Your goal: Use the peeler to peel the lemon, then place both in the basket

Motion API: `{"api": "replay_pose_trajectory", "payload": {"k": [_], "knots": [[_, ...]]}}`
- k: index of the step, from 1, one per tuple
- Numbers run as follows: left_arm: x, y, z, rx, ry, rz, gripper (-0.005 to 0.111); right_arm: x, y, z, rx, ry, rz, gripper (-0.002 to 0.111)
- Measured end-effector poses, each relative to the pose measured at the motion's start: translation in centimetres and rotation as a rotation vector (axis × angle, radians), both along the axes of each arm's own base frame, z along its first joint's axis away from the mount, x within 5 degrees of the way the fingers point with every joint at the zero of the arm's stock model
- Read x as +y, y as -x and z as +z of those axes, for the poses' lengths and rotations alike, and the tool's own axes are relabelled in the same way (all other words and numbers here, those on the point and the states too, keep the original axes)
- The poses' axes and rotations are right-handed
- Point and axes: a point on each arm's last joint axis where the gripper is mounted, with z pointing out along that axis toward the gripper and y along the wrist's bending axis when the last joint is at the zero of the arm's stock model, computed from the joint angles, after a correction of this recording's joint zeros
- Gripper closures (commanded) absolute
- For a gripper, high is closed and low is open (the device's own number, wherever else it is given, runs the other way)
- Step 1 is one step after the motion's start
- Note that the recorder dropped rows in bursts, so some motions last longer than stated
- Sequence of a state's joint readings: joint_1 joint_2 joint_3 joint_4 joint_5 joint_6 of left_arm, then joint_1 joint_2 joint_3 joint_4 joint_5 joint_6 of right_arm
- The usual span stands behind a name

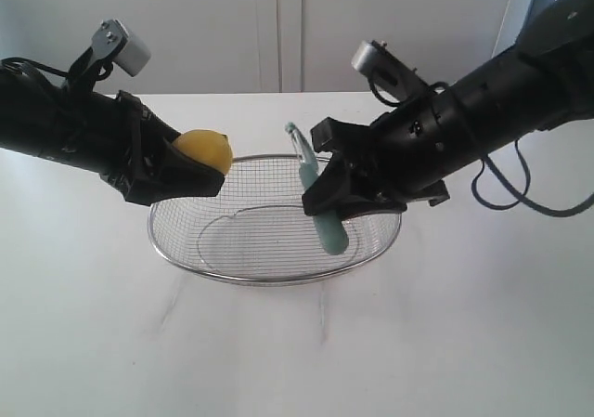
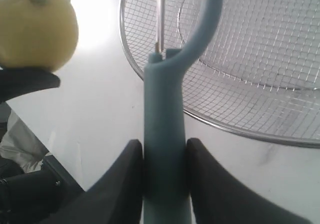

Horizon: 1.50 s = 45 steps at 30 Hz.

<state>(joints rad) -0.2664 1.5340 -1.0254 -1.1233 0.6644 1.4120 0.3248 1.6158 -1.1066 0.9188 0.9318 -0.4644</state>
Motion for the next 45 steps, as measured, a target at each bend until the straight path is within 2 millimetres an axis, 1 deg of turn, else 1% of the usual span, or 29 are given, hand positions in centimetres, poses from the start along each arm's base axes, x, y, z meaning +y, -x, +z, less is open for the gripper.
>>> {"api": "replay_pose_trajectory", "payload": {"k": [3, 5, 9, 15, 27, 30, 34, 43, 45], "knots": [[0.0, 0.0, 0.0, 0.000, 0.000, 0.000, 0.107, 0.8, -0.2, -1.1, 0.044, -0.006, 0.010, 0.108], [0.0, 0.0, 0.0, 0.000, 0.000, 0.000, 0.107, 1.7, 0.0, -1.7, 0.068, -0.012, 0.026, 0.108], [0.0, 0.0, 0.0, 0.000, 0.000, 0.000, 0.107, 4.4, 0.9, -2.8, 0.122, -0.053, 0.083, 0.108], [0.0, 0.0, 0.0, 0.000, 0.000, 0.000, 0.107, 5.8, 1.3, -3.7, 0.155, -0.085, 0.116, 0.108], [0.0, 0.0, 0.0, 0.000, 0.000, 0.000, 0.107, 6.1, 1.4, -3.5, 0.160, -0.105, 0.117, 0.108], [0.0, 0.0, 0.0, 0.000, 0.000, 0.000, 0.107, 6.1, 1.4, -3.2, 0.152, -0.109, 0.121, 0.108], [0.0, 0.0, 0.0, 0.000, 0.000, 0.000, 0.107, 5.6, 1.2, -2.2, 0.127, -0.125, 0.112, 0.108], [0.0, 0.0, 0.0, 0.000, 0.000, 0.000, 0.107, 4.5, 0.4, -2.1, 0.124, -0.131, 0.074, 0.108], [0.0, 0.0, 0.0, 0.000, 0.000, 0.000, 0.107, 4.2, 0.3, -1.7, 0.115, -0.136, 0.067, 0.108]]}}
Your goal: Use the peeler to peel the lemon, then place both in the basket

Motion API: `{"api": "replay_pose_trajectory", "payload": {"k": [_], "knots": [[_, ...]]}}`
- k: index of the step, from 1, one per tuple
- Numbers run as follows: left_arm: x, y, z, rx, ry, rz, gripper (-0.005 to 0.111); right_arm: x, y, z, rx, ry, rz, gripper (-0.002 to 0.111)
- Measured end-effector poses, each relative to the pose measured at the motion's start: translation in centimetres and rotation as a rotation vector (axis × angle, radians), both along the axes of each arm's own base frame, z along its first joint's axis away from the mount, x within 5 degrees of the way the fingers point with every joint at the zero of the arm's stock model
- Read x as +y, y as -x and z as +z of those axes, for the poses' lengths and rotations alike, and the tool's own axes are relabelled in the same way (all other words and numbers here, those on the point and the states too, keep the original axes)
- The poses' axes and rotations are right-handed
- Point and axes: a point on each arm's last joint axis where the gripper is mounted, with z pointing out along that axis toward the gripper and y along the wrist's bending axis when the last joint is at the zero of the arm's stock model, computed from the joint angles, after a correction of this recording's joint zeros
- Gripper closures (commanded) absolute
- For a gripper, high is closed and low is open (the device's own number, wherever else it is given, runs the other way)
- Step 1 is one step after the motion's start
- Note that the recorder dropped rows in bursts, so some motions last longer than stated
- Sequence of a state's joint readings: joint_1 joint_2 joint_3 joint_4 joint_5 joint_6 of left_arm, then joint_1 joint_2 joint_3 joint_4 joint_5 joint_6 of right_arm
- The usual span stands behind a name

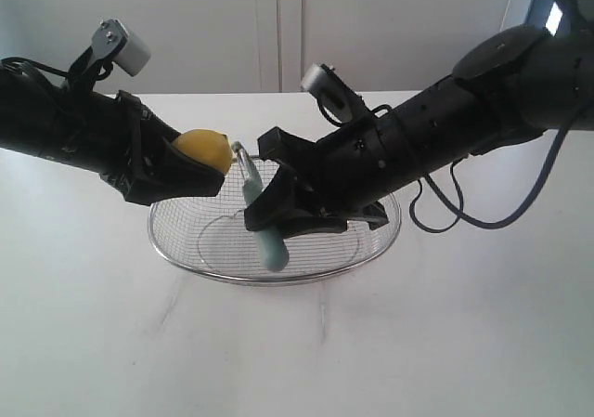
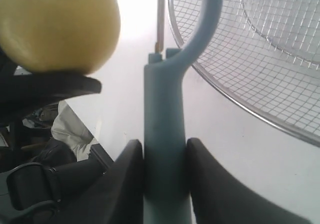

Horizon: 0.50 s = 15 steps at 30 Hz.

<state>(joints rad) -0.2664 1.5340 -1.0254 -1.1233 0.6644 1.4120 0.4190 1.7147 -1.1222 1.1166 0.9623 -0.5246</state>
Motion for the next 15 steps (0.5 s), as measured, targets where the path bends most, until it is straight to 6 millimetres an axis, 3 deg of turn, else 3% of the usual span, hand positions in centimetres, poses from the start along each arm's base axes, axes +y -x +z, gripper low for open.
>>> {"api": "replay_pose_trajectory", "payload": {"k": [3, 12, 15], "knots": [[0.0, 0.0, 0.0, 0.000, 0.000, 0.000, 0.107, -0.7, 0.1, 1.3, -0.033, -0.017, -0.016, 0.108], [0.0, 0.0, 0.0, 0.000, 0.000, 0.000, 0.107, -4.9, 1.6, 7.9, -0.278, -0.056, -0.091, 0.108], [0.0, 0.0, 0.0, 0.000, 0.000, 0.000, 0.107, -5.8, 2.2, 8.6, -0.344, 0.006, -0.079, 0.108]]}}
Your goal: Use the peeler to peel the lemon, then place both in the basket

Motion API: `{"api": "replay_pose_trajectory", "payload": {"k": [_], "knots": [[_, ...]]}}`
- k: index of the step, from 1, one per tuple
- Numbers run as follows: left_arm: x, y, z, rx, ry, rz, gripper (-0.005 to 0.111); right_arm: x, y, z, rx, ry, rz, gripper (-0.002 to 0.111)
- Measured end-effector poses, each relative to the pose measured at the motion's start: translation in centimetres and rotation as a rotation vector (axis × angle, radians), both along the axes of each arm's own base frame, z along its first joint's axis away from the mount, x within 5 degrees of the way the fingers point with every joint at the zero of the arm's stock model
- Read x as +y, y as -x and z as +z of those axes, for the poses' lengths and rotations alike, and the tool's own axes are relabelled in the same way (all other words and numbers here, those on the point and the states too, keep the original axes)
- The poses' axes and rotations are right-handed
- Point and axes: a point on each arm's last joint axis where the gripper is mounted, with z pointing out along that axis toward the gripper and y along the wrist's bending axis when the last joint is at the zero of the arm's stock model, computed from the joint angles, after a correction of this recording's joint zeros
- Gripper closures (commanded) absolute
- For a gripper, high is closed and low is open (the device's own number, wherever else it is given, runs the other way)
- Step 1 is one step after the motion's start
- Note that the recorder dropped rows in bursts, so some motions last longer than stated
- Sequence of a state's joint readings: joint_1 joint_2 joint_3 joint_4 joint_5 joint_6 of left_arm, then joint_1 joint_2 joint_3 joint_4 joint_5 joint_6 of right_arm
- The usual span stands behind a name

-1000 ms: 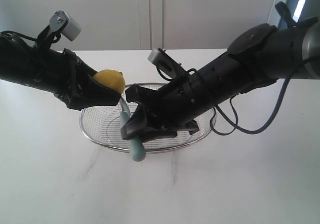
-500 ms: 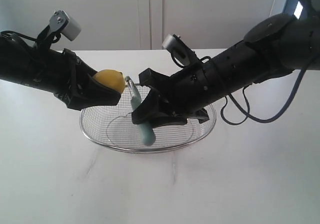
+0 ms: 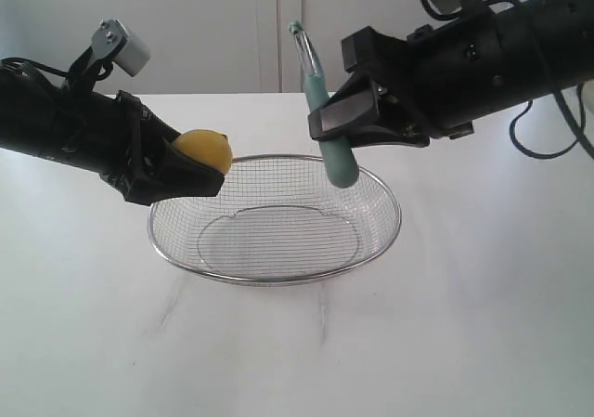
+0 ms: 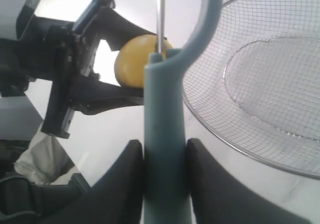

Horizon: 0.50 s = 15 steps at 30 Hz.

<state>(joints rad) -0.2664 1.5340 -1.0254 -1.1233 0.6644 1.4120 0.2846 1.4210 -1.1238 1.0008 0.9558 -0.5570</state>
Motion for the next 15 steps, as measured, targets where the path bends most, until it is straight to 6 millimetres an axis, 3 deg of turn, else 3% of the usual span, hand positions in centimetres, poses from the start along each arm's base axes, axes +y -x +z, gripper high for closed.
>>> {"api": "replay_pose_trajectory", "payload": {"k": [7, 15], "knots": [[0.0, 0.0, 0.0, 0.000, 0.000, 0.000, 0.107, -0.3, 0.0, -0.3, 0.001, 0.047, -0.004, 0.108], [0.0, 0.0, 0.0, 0.000, 0.000, 0.000, 0.107, 0.2, -1.7, -3.2, 0.095, 0.082, -0.001, 0.108]]}}
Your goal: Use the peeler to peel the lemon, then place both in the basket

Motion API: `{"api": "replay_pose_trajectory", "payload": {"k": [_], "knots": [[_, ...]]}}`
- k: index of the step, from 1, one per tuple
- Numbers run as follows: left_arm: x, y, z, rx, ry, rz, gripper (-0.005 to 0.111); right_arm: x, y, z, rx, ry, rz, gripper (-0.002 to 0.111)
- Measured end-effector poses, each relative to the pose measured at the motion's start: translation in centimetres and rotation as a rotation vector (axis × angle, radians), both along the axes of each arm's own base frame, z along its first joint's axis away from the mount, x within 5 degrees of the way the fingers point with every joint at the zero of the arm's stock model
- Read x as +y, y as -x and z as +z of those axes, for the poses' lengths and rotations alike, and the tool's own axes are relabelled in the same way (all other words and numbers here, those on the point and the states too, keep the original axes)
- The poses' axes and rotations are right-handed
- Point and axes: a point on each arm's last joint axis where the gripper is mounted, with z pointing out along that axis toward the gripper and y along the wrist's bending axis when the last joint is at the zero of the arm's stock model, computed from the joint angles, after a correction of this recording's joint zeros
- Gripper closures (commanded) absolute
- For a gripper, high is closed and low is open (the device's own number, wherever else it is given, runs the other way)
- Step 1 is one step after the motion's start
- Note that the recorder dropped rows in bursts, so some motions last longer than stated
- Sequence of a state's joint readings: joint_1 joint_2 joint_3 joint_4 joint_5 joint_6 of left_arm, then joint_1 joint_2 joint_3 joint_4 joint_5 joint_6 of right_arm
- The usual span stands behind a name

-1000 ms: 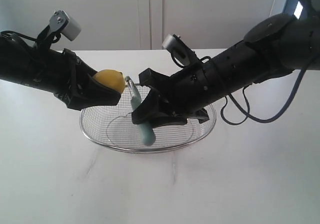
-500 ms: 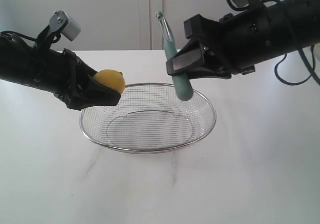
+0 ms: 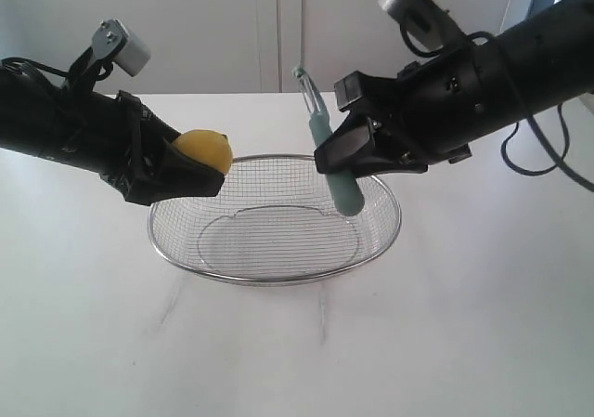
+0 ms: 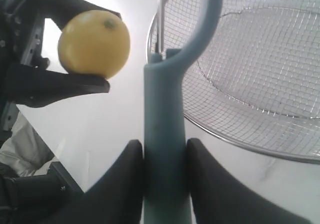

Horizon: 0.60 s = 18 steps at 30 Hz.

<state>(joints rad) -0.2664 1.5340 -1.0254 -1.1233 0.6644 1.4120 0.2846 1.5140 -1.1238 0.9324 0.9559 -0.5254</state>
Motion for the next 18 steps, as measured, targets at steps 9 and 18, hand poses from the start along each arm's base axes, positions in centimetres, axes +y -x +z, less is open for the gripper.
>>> {"api": "replay_pose_trajectory", "payload": {"k": [9, 18], "knots": [[0.0, 0.0, 0.0, 0.000, 0.000, 0.000, 0.107, 3.0, -0.7, -4.3, 0.136, 0.036, 0.078, 0.108], [0.0, 0.0, 0.0, 0.000, 0.000, 0.000, 0.107, 6.5, 0.0, -7.3, 0.260, 0.007, 0.141, 0.108]]}}
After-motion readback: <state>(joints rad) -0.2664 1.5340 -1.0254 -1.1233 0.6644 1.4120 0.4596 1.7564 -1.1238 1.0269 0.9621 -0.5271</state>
